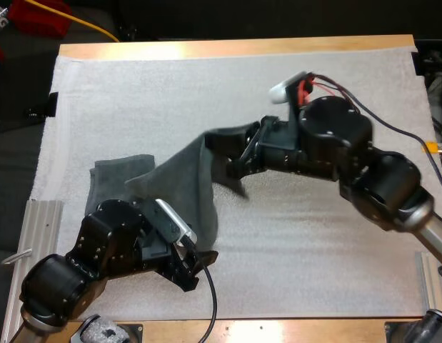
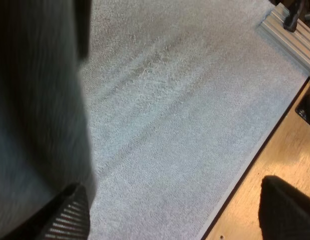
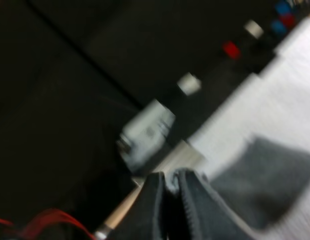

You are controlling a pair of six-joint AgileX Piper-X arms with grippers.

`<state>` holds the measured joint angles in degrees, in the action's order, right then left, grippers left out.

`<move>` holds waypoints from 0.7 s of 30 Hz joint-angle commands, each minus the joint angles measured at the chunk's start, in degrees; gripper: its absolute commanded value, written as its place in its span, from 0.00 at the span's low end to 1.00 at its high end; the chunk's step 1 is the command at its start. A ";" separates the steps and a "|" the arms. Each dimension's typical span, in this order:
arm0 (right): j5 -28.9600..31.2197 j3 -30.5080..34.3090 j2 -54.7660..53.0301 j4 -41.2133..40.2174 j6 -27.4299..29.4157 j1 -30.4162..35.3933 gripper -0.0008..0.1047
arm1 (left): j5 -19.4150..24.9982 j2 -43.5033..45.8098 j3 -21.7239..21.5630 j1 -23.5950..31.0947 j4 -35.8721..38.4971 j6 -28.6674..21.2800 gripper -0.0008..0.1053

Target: Pick towel from pile, fold and stack

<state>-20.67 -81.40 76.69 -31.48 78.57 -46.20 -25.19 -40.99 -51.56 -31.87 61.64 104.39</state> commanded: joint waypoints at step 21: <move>23.49 -0.04 16.47 -9.47 6.49 13.93 0.01 | -0.35 -0.17 -0.25 -0.14 0.25 0.26 0.65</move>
<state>1.81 -81.29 93.51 -41.33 84.36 -32.87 -25.19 -40.99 -51.56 -31.87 61.64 104.39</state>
